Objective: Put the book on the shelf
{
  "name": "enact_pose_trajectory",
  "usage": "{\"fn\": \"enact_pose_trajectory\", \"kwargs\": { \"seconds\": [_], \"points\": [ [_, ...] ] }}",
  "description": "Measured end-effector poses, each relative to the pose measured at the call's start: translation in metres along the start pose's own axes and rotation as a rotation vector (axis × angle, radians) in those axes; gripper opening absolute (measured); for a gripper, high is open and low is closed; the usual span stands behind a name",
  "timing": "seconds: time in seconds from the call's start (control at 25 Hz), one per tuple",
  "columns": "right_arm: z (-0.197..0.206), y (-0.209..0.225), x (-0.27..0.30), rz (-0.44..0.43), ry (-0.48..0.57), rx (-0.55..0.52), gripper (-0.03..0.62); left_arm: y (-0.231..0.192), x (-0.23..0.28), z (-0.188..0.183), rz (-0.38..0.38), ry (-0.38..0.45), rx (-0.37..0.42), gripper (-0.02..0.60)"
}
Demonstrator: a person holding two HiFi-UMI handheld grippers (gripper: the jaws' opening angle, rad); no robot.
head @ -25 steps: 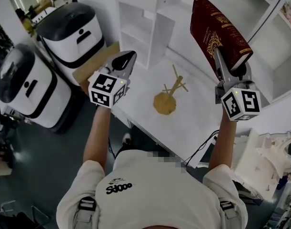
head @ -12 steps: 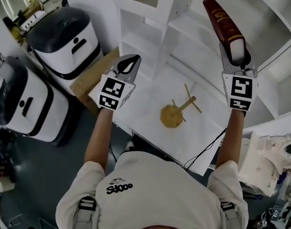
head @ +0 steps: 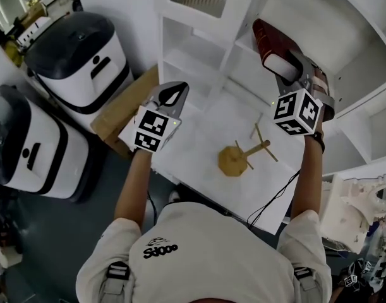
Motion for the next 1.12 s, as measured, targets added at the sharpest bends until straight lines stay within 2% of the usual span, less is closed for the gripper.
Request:
{"fn": "enact_pose_trajectory", "kwargs": {
  "seconds": [0.16,0.32,0.52,0.64,0.92,1.12],
  "points": [
    [-0.013,-0.022,0.014,-0.092,-0.044,-0.054,0.273,-0.011,0.005,0.009,0.029,0.003,-0.036,0.017],
    [-0.014,-0.033,0.029,-0.167,-0.075,-0.010,0.314,-0.024,0.009,0.019,0.049,-0.005,-0.069,0.018],
    [-0.018,-0.033,0.049,-0.205,-0.102,0.047,0.334,-0.028,0.017,0.033,0.076,-0.024,-0.092,0.018],
    [-0.024,-0.036,0.062,-0.251,-0.112,0.096,0.368,-0.029,0.022,0.038,0.090,-0.029,-0.097,0.018],
    [-0.046,-0.036,0.090,-0.262,-0.158,0.107,0.380,-0.036,0.036,0.046,0.113,-0.040,-0.106,0.018],
    [-0.036,-0.032,0.109,-0.255,-0.194,0.082,0.387,-0.045,0.044,0.047,0.119,-0.040,-0.111,0.018]
  ]
}}
Point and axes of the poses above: the fingertips, and each gripper's own axes: x forward along the fingers, y to its right, z out of its underside, the point moved 2 cm from there along -x, backward along the fingers, and after that the axes turned 9 degrees about -y, right-handed, at the moved point
